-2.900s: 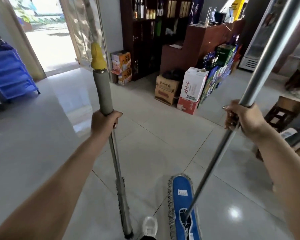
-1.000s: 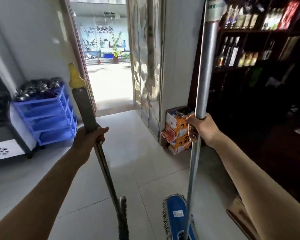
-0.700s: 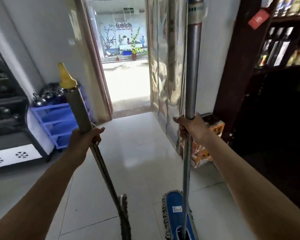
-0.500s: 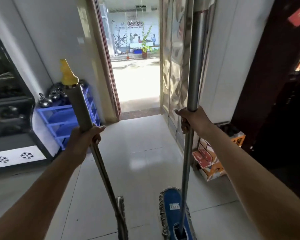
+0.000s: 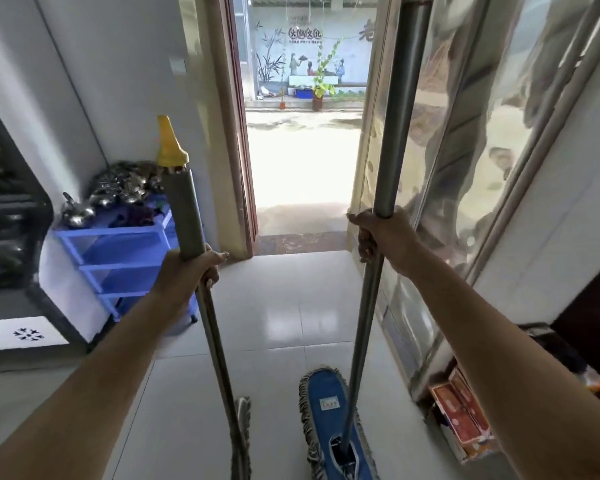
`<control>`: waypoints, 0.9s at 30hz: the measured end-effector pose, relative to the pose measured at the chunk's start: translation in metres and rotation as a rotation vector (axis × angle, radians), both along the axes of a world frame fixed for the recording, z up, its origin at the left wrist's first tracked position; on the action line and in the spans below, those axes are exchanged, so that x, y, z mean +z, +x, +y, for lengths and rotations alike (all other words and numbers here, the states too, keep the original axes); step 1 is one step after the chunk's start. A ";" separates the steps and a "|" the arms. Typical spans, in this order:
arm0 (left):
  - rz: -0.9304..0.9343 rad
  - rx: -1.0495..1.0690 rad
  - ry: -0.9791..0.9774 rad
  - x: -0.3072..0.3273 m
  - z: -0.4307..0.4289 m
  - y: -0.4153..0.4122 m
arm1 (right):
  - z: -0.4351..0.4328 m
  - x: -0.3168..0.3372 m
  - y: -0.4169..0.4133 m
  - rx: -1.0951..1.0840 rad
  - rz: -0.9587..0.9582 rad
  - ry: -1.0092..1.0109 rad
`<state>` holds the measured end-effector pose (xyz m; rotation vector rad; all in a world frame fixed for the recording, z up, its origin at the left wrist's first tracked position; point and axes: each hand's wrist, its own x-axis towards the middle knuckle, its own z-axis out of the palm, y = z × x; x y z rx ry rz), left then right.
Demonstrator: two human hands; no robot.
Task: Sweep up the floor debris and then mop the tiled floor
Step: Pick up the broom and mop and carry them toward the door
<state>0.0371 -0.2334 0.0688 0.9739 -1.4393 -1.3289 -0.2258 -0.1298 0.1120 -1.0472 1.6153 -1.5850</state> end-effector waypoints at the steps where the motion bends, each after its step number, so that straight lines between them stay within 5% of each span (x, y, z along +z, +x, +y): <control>1: 0.017 0.008 -0.009 0.003 -0.021 -0.006 | -0.022 0.004 -0.007 0.009 0.008 -0.012; 27: 0.095 0.076 -0.006 -0.022 -0.540 -0.093 | -0.630 -0.039 -0.092 0.238 0.092 0.064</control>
